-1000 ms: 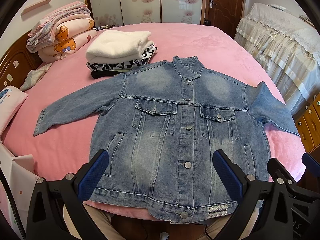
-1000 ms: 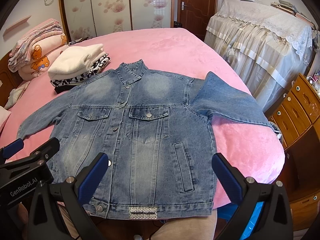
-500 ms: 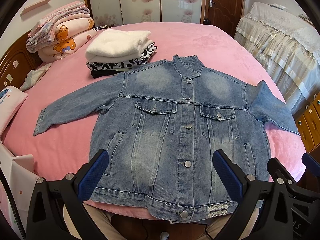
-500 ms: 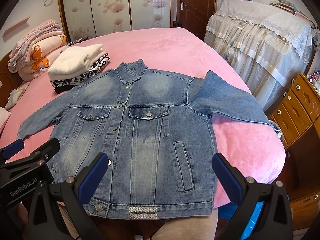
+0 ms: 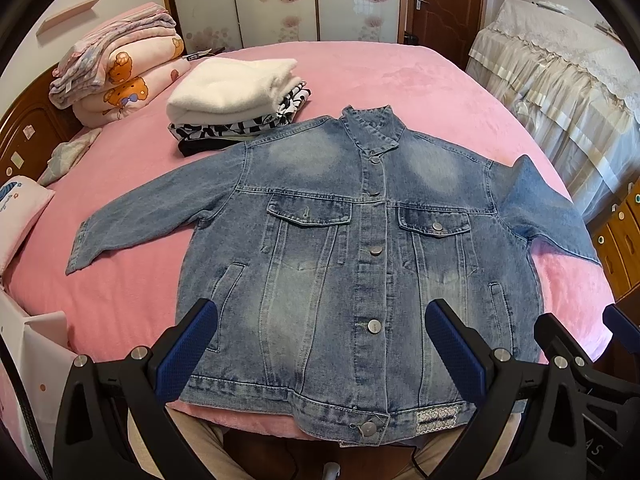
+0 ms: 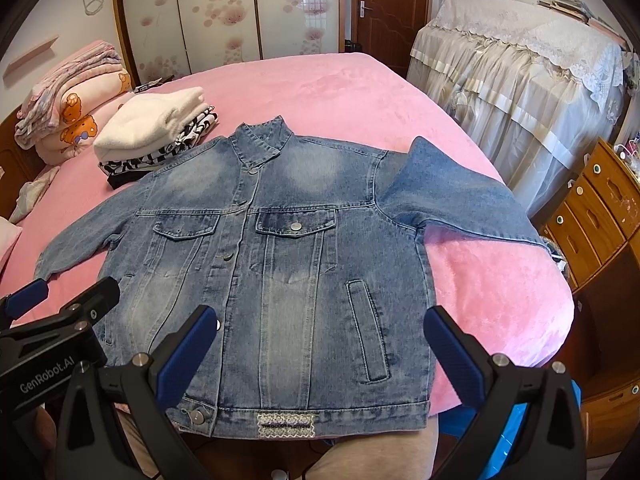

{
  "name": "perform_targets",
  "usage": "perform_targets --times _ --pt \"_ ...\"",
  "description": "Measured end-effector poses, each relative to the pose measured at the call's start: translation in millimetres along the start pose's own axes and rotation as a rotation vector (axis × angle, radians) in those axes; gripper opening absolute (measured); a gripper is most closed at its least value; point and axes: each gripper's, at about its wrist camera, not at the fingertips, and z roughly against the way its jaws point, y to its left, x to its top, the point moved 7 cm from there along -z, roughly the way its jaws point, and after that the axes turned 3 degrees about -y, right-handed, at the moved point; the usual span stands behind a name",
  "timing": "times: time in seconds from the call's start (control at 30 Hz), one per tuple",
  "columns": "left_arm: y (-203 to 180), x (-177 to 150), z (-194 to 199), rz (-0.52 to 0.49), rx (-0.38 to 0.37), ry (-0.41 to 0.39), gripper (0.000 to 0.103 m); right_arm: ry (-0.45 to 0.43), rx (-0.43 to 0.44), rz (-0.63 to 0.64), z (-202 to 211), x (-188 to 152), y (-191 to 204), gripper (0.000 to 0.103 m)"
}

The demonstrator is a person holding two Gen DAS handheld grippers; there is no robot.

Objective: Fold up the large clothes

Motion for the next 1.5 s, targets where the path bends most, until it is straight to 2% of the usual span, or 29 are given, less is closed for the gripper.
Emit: perform_targets --times 0.37,0.53,0.77,0.97,1.07,1.23,1.33,1.5 --pt "-17 7 -10 -0.031 -0.006 -0.007 0.103 0.007 0.005 -0.025 -12 -1 -9 0.103" --pt "-27 20 -14 -0.060 0.016 -0.028 0.103 -0.012 -0.004 -0.025 -16 4 -15 0.103" --pt "-40 49 -22 -0.093 0.050 -0.045 0.103 -0.122 -0.022 -0.013 -4 31 -23 0.103" --pt "-54 76 -15 -0.090 0.023 -0.110 0.103 -0.184 -0.028 -0.014 2 51 -30 0.103" --pt "-62 89 -8 -0.103 0.033 -0.155 0.103 -0.228 -0.050 -0.006 9 63 -36 0.103" --pt "-77 113 0 -0.072 -0.032 -0.207 0.102 -0.323 -0.125 0.015 23 84 -52 0.103" --pt "-90 125 1 -0.088 -0.050 -0.223 0.102 -0.376 -0.164 0.011 33 98 -66 0.103" --pt "-119 141 0 -0.136 -0.105 -0.234 0.102 -0.430 -0.164 -0.012 43 113 -89 0.103"
